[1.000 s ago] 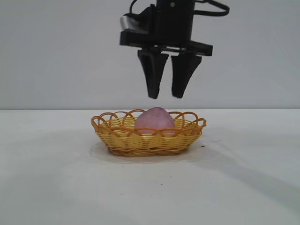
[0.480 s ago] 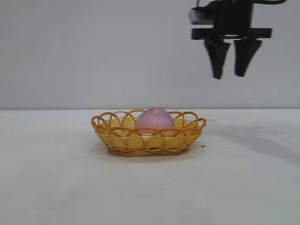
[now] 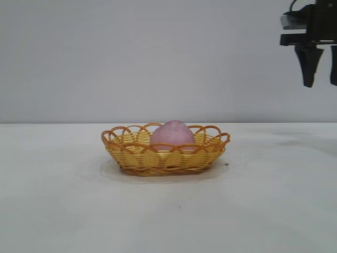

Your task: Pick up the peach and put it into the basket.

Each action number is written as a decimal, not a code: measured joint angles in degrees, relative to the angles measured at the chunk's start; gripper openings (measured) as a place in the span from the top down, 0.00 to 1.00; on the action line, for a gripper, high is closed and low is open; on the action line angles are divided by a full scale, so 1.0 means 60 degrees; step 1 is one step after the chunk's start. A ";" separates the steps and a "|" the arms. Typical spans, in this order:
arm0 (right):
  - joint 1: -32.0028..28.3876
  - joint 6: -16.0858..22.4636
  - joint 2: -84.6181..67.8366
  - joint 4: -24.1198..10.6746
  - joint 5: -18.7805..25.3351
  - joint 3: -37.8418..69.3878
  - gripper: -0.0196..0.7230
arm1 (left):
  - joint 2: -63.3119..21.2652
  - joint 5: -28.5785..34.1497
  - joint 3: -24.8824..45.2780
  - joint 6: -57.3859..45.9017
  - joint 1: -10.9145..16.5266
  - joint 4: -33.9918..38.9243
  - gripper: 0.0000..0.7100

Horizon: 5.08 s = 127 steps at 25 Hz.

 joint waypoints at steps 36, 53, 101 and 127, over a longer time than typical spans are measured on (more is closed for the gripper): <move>-0.0045 0.0468 -1.4082 -0.0160 0.0297 0.9750 0.49 | 0.0000 0.0000 0.0000 0.0000 0.0000 0.0000 0.46; -0.0045 0.0834 -2.0475 -0.0181 -0.0006 1.3492 0.49 | 0.0000 0.0000 0.0000 0.0000 0.0000 0.0000 0.46; 0.0037 0.0670 -2.0949 0.0172 -0.0862 1.3863 0.49 | 0.0000 0.0000 0.0043 0.0000 0.0000 0.0020 0.46; 0.0037 0.0670 -2.0949 0.0172 -0.0862 1.3863 0.49 | 0.0000 0.0000 0.0043 0.0000 0.0000 0.0020 0.46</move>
